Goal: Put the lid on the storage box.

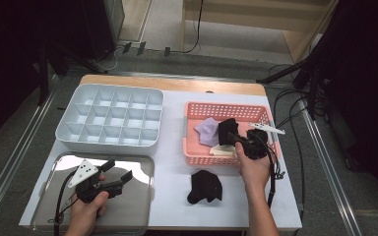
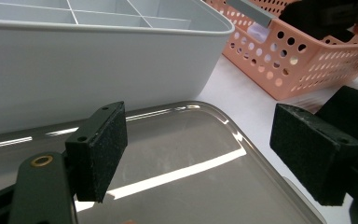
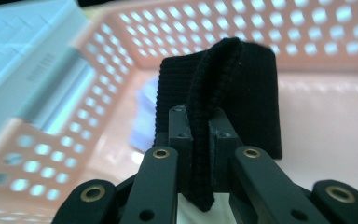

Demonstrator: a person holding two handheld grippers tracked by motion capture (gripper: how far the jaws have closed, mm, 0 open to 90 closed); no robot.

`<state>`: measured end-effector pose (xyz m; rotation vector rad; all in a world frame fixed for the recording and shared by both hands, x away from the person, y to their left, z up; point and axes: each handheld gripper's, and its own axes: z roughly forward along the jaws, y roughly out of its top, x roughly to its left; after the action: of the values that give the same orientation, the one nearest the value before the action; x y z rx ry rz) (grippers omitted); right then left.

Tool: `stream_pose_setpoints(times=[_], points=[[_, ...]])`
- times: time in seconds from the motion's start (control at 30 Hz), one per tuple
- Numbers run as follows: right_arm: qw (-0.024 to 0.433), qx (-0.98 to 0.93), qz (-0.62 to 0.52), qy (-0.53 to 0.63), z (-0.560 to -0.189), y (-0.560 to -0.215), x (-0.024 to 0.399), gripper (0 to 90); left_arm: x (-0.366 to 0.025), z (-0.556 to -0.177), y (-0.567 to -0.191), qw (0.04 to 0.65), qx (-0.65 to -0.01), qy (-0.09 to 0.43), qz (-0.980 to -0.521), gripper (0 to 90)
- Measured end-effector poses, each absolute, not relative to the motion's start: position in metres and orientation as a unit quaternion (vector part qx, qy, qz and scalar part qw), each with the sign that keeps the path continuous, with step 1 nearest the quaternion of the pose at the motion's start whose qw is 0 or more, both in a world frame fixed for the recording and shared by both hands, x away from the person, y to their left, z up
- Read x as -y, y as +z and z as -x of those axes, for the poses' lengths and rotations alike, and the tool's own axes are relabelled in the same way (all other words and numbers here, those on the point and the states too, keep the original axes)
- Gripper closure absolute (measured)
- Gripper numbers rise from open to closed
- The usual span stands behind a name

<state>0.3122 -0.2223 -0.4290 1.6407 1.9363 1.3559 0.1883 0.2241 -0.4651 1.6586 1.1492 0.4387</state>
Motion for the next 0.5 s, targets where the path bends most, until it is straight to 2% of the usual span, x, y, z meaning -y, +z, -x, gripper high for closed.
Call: stream_pose_setpoints(times=[0.17, 0.33, 0.4, 0.43, 0.5], points=[[0.120, -0.668, -0.527, 0.512, -0.298, -0.414, 0.212, 83.7, -0.224, -0.189, -0.465, 0.513, -0.479, 0.182, -0.689, 20.4], [0.042, -0.685, -0.474, 0.552, -0.291, -0.411, 0.189, 83.7, -0.224, -0.188, -0.465, 0.513, -0.478, 0.182, -0.690, 20.4], [0.030, -0.691, -0.465, 0.553, -0.289, -0.410, 0.182, 83.6, -0.225, -0.188, -0.465, 0.513, -0.478, 0.182, -0.690, 20.4], [0.025, -0.689, -0.466, 0.555, -0.289, -0.410, 0.181, 83.6, -0.225, -0.188, -0.465, 0.513, -0.478, 0.182, -0.689, 20.4], [0.051, -0.684, -0.489, 0.538, -0.292, -0.411, 0.182, 83.3, -0.225, -0.188, -0.465, 0.514, -0.478, 0.181, -0.689, 20.4]])
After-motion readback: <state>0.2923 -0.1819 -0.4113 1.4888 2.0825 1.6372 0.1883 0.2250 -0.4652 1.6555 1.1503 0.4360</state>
